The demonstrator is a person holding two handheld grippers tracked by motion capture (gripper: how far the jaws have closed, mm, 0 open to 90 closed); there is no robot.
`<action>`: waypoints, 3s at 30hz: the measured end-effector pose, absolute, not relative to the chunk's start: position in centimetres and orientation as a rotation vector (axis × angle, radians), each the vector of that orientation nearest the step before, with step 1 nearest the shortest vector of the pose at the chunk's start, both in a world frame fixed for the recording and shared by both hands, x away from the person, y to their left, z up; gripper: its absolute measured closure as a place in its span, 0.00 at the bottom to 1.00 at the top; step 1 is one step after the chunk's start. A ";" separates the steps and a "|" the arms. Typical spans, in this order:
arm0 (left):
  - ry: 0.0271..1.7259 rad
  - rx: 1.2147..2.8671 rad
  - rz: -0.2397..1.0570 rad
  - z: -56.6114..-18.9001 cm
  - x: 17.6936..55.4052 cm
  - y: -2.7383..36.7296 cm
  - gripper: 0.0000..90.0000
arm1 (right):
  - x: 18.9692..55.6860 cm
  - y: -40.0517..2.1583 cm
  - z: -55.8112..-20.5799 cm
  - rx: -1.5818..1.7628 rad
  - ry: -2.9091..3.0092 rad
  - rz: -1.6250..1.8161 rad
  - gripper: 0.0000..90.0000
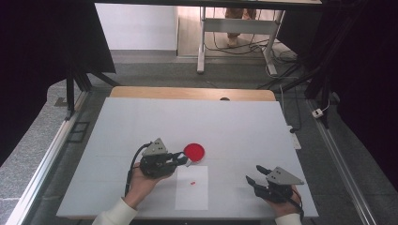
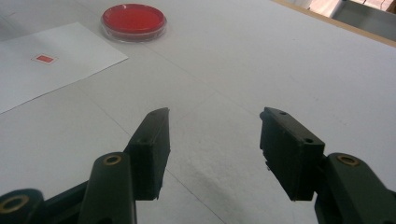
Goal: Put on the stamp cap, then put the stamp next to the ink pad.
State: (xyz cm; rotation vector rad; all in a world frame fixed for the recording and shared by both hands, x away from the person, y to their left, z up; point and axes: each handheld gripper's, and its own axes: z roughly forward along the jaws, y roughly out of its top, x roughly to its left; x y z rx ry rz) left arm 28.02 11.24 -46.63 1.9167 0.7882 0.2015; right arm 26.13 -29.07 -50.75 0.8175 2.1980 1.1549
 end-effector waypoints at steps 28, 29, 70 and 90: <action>0.914 2.006 0.293 -48.4 30.8 13.1 0.84 | 26.6 -29.3 -51.0 0.834 2.208 1.140 0.47; 0.920 2.018 0.301 -48.6 31.0 13.0 0.84 | 26.7 -29.3 -51.1 0.833 2.208 1.141 0.47; 1.000 2.115 0.358 -50.5 34.0 12.5 0.54 | 26.7 -29.2 -51.1 0.832 2.206 1.113 0.46; 0.897 1.996 0.375 -48.6 28.4 15.6 0.30 | 27.0 -29.6 -51.0 0.827 2.198 1.134 0.46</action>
